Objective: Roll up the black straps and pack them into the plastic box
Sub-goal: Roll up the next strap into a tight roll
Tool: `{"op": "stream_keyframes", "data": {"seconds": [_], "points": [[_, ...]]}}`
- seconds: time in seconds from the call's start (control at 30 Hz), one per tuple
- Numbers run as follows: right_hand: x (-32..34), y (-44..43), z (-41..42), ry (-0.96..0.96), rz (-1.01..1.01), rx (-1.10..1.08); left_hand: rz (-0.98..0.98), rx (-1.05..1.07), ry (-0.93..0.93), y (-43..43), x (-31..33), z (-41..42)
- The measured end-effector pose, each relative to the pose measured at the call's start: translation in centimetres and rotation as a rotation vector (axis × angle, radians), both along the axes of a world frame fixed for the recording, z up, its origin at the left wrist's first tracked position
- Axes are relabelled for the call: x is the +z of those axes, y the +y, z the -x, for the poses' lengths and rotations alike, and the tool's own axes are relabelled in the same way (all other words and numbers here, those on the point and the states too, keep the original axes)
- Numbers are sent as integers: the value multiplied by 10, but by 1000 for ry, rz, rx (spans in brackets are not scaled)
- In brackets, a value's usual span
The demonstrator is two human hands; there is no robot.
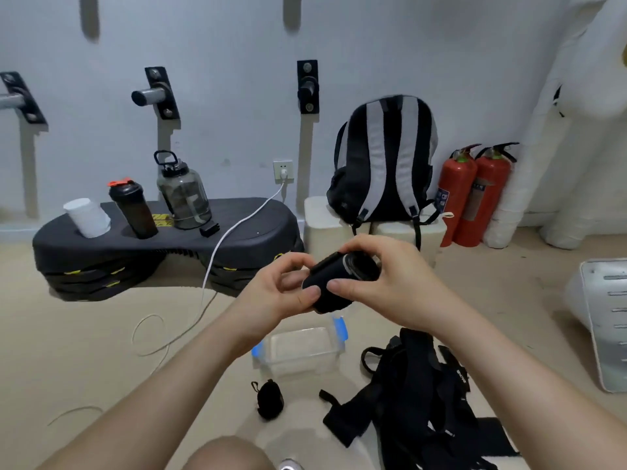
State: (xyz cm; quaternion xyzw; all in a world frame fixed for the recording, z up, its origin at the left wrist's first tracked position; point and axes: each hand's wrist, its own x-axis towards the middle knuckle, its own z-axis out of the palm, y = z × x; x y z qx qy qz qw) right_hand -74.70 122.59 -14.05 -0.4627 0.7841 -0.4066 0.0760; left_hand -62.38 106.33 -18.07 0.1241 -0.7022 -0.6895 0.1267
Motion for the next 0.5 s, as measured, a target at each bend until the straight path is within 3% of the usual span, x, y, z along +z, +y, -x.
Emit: {"op": "stream_keyframes", "data": {"seconds": [0.17,0.3,0.5], "points": [[-74,-56,-2,63,-298,74,111,192,-204,-35,-80,-18],[-146,-84,0,-24,-390,-6,374,256,-463,-65,-164,-31],[-265,-113,0,-161,-544,-81,521,310,-767,-88,-279,-46]]}}
